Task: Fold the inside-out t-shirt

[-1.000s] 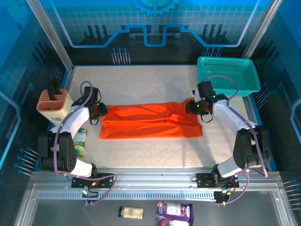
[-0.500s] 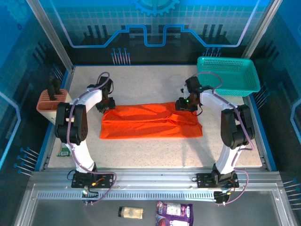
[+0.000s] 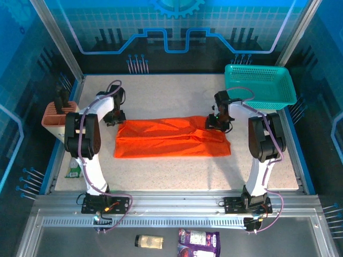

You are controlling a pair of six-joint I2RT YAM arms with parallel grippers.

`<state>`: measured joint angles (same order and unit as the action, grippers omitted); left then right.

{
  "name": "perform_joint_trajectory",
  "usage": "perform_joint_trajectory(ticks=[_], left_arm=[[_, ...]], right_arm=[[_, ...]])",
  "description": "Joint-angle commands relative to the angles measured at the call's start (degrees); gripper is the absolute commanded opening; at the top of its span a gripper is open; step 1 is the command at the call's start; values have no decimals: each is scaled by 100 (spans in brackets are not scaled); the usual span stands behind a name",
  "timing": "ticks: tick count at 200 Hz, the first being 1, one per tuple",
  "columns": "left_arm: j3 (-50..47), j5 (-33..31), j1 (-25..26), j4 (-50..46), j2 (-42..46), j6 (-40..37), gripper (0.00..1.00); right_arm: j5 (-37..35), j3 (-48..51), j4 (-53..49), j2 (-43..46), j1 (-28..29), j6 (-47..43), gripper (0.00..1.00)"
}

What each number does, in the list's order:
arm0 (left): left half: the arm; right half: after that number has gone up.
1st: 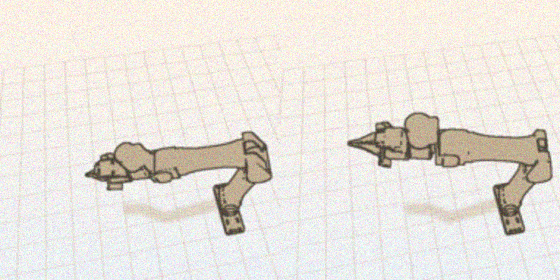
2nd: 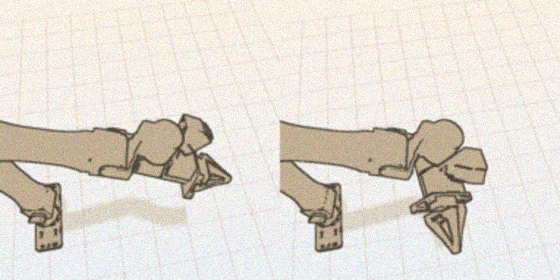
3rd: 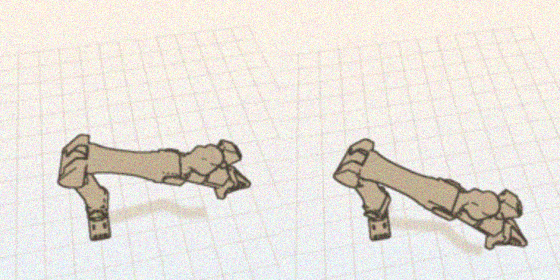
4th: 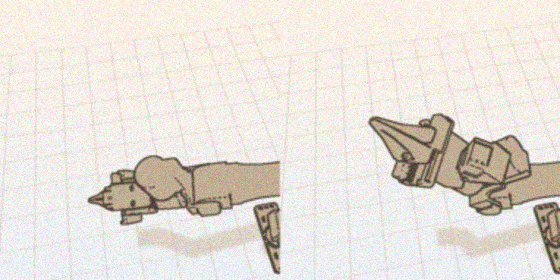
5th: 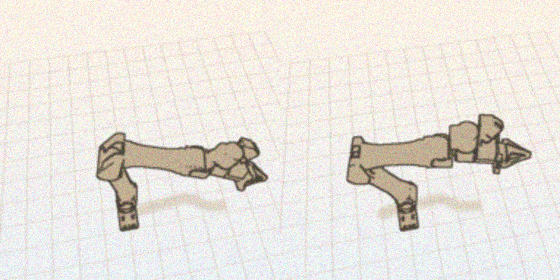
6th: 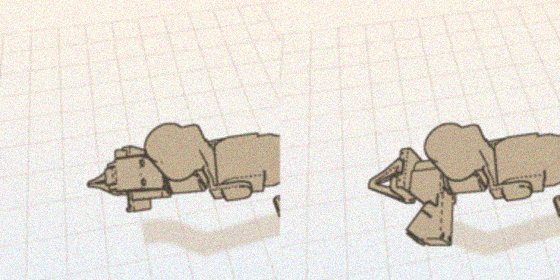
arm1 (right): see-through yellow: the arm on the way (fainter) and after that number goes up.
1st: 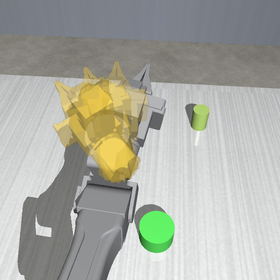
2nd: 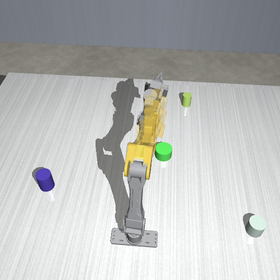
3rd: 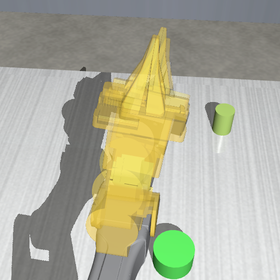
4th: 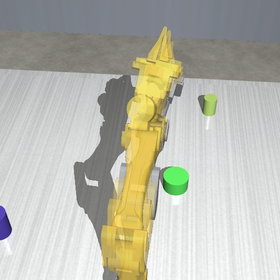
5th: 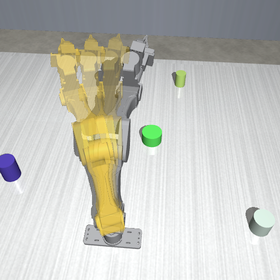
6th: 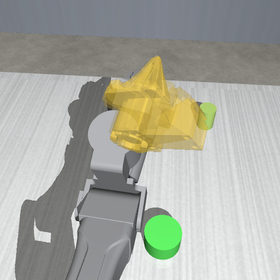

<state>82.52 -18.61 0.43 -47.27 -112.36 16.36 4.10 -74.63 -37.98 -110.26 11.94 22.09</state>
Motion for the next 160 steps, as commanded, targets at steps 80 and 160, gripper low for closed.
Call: perform_joint_trajectory(ticks=[80, 160], left_arm=[[1747, 271, 708, -1037, -999, -598, 29], [2194, -513, 731, -1538, -1711, -923, 29]], right_arm=[[520, -876, -147, -164, 87, -204, 49], [624, -1816, -402, -1393, 2, -158, 50]])
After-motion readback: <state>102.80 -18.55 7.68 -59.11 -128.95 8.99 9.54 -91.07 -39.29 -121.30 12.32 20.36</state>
